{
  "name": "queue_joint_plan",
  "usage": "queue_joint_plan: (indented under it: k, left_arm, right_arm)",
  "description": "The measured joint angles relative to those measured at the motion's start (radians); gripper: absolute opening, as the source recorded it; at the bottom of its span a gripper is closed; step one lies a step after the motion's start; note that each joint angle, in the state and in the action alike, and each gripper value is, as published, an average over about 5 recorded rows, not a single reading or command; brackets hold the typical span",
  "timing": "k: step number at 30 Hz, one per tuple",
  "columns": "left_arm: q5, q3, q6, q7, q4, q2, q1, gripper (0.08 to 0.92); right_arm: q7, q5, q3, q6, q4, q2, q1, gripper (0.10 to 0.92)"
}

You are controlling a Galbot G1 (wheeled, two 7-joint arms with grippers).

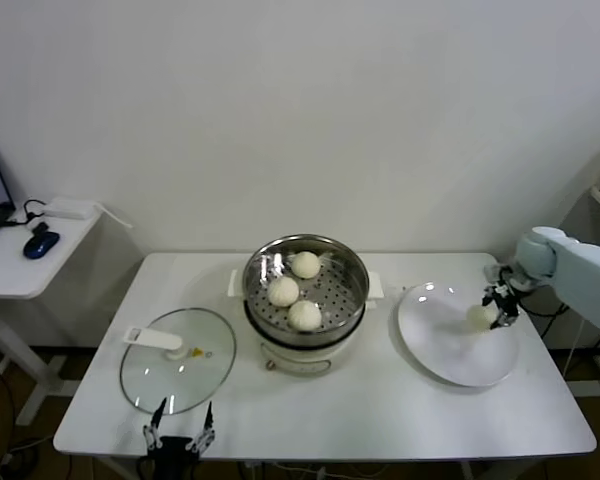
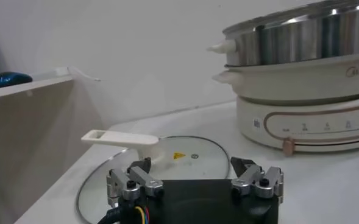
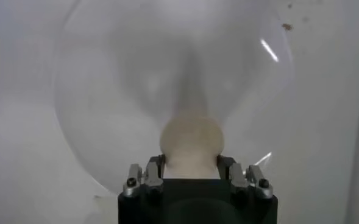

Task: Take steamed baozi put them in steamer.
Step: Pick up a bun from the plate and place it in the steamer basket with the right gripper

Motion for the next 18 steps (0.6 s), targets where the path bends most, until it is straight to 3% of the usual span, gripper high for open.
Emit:
queue_joint_plan:
  k: [18]
  left_arm:
    - [-0.006,-0.001,0.008,0.002,-0.009,0.007,-0.007,0.823]
  right_arm:
    - [0.043,0.47,-0.331,-0.243,0.311,0.111,0.532,0.585]
